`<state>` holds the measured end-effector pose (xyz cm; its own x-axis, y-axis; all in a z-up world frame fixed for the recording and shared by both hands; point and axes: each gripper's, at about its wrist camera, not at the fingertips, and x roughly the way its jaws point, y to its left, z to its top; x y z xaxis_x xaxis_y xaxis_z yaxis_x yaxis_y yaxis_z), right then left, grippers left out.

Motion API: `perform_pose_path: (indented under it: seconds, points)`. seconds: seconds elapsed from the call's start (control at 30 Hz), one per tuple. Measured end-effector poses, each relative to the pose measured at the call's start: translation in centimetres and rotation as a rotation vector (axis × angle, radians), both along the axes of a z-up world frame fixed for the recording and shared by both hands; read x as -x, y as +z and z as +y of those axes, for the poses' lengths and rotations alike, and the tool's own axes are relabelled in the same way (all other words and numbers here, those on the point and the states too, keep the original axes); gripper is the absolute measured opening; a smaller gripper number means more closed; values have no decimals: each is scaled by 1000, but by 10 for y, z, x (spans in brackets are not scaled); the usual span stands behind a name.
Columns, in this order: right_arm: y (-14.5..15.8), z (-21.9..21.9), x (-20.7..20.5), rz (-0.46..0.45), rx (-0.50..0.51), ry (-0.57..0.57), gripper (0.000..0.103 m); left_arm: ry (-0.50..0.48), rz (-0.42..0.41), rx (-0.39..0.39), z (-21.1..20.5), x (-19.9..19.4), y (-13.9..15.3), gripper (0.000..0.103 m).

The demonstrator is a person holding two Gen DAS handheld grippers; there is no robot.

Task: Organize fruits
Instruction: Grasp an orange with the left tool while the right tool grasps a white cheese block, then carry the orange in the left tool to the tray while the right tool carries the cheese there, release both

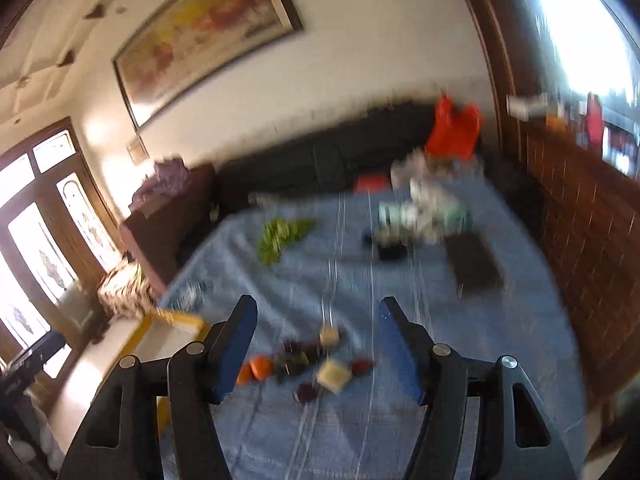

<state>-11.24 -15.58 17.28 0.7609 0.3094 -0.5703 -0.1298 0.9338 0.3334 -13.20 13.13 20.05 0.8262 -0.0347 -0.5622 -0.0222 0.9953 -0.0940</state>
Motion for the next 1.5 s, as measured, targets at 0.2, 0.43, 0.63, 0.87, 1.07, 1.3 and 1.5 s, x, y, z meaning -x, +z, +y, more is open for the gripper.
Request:
perform_pose_path:
  seconds: [0.2, 0.43, 0.63, 0.87, 1.07, 1.3, 1.5]
  points:
    - [-90, 10, -41, 164, -23, 26, 63, -95, 238, 112, -7, -64, -85, 55]
    - [-122, 29, -74, 194, 9, 17, 63, -79, 377, 150, -14, -112, -148, 50]
    - [-130, 40, -77, 177, 39, 25, 63, -114, 361, 91, -29, -138, -165, 58]
    - [-133, 39, -76, 165, 51, 19, 54, -163, 310, -10, -49, -153, -169, 68]
    - [-135, 36, -77, 170, 62, 6, 45, -212, 345, -61, -67, -157, -183, 69]
    - [-136, 35, -76, 158, 53, 7, 45, -203, 358, -102, -74, -155, -185, 36]
    - [-136, 36, -74, 150, 61, 10, 45, -173, 320, -60, -67, -139, -171, 36]
